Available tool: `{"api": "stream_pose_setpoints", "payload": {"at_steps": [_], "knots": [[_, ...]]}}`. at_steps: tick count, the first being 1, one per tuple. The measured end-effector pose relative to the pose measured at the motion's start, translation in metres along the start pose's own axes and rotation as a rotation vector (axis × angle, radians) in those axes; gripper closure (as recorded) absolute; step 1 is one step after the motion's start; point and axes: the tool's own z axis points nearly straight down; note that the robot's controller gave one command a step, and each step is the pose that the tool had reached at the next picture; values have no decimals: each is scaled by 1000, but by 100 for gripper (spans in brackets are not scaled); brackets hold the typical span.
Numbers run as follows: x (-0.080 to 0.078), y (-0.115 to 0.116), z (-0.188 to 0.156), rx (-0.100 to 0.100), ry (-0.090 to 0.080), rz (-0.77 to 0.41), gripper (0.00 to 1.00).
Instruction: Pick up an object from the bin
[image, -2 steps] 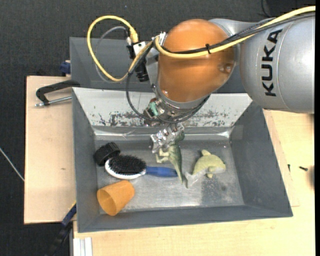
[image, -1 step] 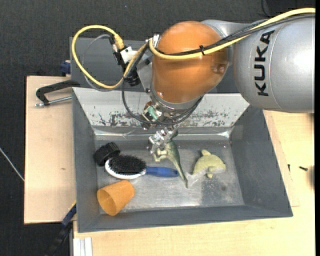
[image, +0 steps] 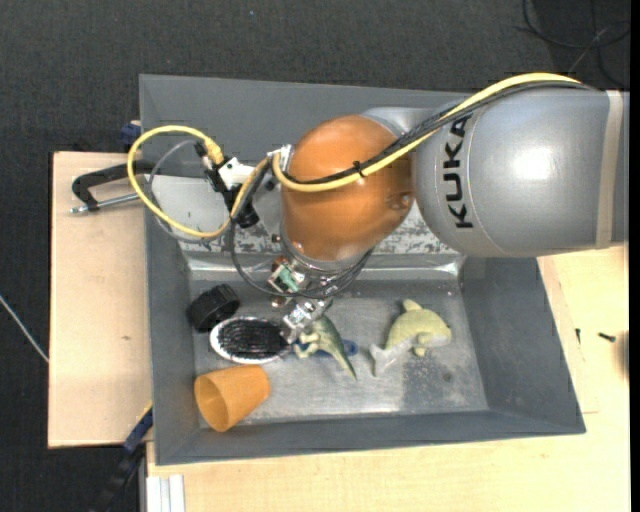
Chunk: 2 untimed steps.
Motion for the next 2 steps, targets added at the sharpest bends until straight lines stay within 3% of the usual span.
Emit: {"api": "stream_pose_setpoints", "payload": {"at_steps": [1,2], "knots": [[-6,-6,-100,20,7,-6,100],[-37,6,-15,2,1,180,100]]}}
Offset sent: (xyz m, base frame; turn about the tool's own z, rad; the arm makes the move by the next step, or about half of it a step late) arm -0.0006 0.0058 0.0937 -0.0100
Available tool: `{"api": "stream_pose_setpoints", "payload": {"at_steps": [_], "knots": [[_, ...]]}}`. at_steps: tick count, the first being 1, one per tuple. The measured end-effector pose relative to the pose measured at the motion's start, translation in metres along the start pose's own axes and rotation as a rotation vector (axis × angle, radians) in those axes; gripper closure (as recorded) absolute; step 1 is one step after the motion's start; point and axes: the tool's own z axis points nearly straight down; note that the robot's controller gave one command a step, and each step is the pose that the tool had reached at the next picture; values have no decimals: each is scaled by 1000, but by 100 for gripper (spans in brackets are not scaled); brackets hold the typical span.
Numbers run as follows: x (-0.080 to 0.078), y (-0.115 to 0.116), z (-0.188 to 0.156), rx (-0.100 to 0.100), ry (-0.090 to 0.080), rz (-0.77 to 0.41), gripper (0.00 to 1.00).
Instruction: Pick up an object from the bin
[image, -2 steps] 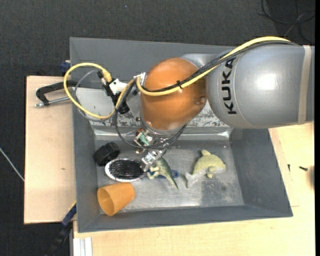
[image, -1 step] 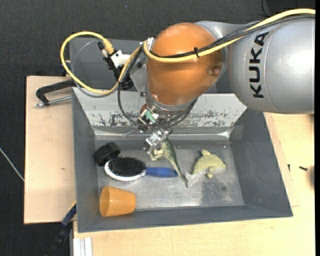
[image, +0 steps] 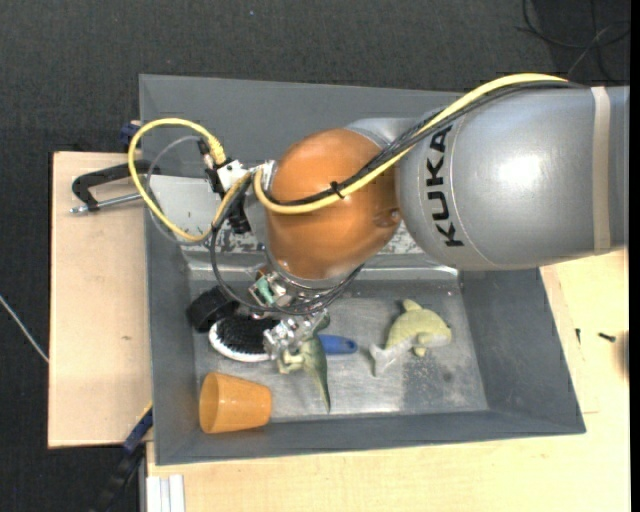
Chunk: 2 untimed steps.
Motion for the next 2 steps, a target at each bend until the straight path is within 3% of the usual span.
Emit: {"api": "stream_pose_setpoints", "payload": {"at_steps": [1,2], "knots": [[-11,5,-36,12,1,14,100],[7,-9,-71,13,3,-59,100]]}}
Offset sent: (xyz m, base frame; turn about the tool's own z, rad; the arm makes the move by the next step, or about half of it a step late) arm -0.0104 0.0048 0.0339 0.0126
